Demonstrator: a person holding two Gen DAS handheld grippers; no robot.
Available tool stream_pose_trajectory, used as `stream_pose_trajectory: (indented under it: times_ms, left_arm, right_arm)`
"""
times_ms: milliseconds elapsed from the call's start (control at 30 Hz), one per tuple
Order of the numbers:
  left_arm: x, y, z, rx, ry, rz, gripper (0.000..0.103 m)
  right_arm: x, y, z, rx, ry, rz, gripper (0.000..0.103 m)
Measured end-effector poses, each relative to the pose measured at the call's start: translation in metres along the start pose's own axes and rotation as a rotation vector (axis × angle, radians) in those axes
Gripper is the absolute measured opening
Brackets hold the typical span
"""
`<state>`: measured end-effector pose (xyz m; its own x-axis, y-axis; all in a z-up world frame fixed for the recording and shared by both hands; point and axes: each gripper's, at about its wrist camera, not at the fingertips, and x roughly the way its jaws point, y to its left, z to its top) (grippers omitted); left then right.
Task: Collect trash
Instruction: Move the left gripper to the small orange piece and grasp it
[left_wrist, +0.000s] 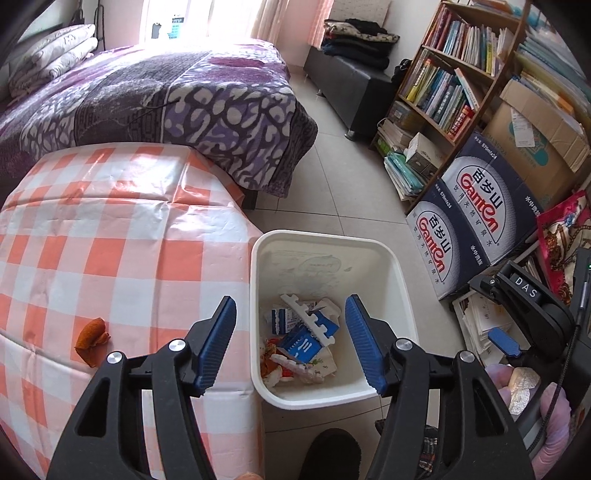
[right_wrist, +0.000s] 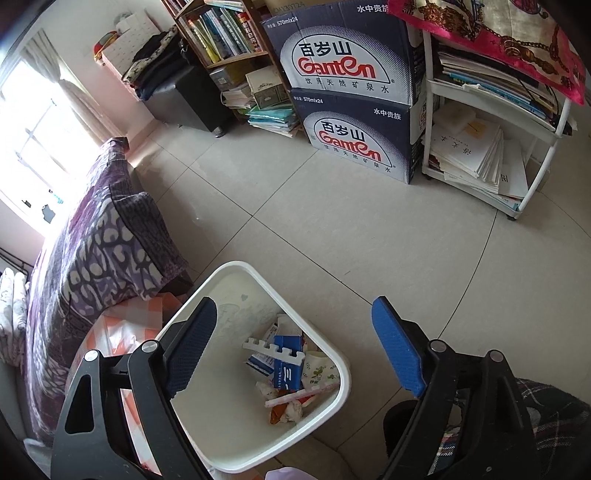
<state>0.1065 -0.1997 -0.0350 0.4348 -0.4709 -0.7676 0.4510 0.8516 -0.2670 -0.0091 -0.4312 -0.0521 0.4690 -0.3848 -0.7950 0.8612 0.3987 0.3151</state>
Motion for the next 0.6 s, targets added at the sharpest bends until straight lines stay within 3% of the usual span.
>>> stream_pose_trajectory:
  times_ms: [333, 600]
  left_arm:
    - [0.0, 0.063, -0.005, -0.014, 0.055, 0.189, 0.065]
    - [0.016, 0.133, -0.017, -0.063, 0.178, 0.329, 0.068]
  right_arm:
    - [0.005, 0.037, -0.02, -0.117, 0.034, 0.004, 0.087]
    - [0.011, 0.07, -0.045, -0.253, 0.079, 0.008, 0.089]
